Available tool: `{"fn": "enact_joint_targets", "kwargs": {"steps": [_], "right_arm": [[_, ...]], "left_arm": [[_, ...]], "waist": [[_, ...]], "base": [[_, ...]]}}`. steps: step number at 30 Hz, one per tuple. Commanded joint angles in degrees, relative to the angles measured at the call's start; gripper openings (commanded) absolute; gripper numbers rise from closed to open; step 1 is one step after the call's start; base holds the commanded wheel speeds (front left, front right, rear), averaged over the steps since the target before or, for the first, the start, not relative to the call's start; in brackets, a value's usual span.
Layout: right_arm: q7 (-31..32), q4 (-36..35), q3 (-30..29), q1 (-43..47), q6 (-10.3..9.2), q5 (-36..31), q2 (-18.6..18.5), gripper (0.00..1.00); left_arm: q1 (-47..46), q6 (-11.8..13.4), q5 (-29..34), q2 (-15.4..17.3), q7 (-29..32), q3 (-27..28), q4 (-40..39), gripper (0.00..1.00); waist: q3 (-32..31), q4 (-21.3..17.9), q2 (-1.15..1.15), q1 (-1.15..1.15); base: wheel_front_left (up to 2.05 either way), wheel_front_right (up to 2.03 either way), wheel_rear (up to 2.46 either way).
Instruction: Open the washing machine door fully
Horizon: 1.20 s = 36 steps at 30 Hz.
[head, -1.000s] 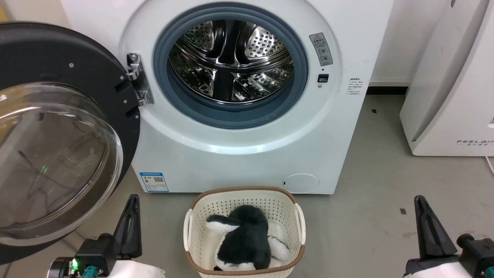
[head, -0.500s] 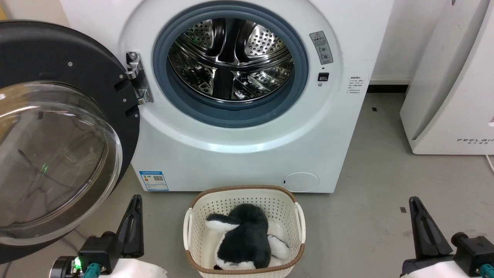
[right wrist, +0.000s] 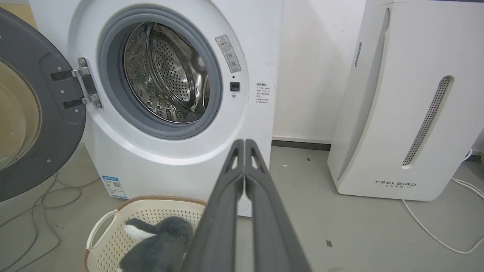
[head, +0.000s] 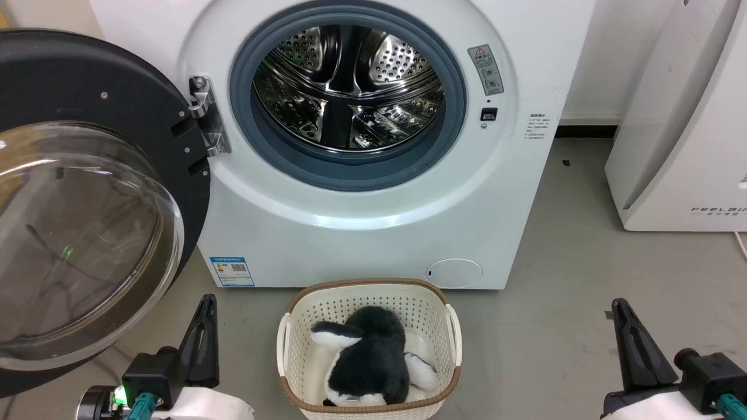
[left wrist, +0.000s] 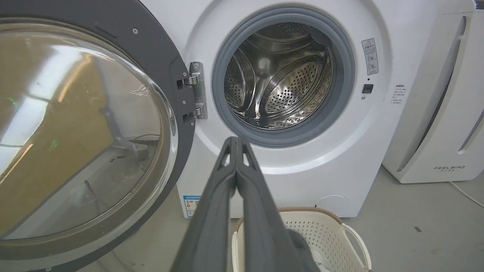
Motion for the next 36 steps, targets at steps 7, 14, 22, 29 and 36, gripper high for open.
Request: {"fn": "enact_joint_targets", "kwargs": {"steps": [7,14,22,29,36], "right_arm": [[0.92,-0.44,0.54,-1.27,0.13,-0.46,0.04,0.00],[1.74,-0.52,0.90,-1.51,0.16,-0.64,0.04,0.00],[2.68,-0.62,1.31,-1.79,0.18,-0.84,0.05,0.00],[3.50,-0.70,1.66,-2.02,0.20,-1.01,0.06,0.00],[4.33,-0.78,2.02,-2.27,0.22,-1.18,0.06,0.00]], "left_arm": [[-0.71,0.51,0.54,0.04,0.95,-0.23,-0.36,0.00],[-0.85,0.69,0.73,0.04,1.79,-0.43,-0.53,0.00],[-1.00,0.89,0.94,0.05,2.76,-0.67,-0.72,0.00],[-1.14,1.07,1.12,0.05,3.60,-0.87,-0.89,0.00],[-1.28,1.25,1.31,0.06,4.45,-1.07,-1.06,0.00]], "waist": [[0.14,-0.02,0.00,-0.01],[0.30,-0.05,0.00,-0.01],[0.47,-0.08,0.00,-0.01],[0.62,-0.11,0.00,-0.01],[0.78,-0.14,0.00,-0.01]], "base": [[0.00,0.00,0.00],[0.00,0.00,0.00],[0.00,0.00,0.00],[0.00,0.00,0.00],[0.00,0.00,0.00]]}}
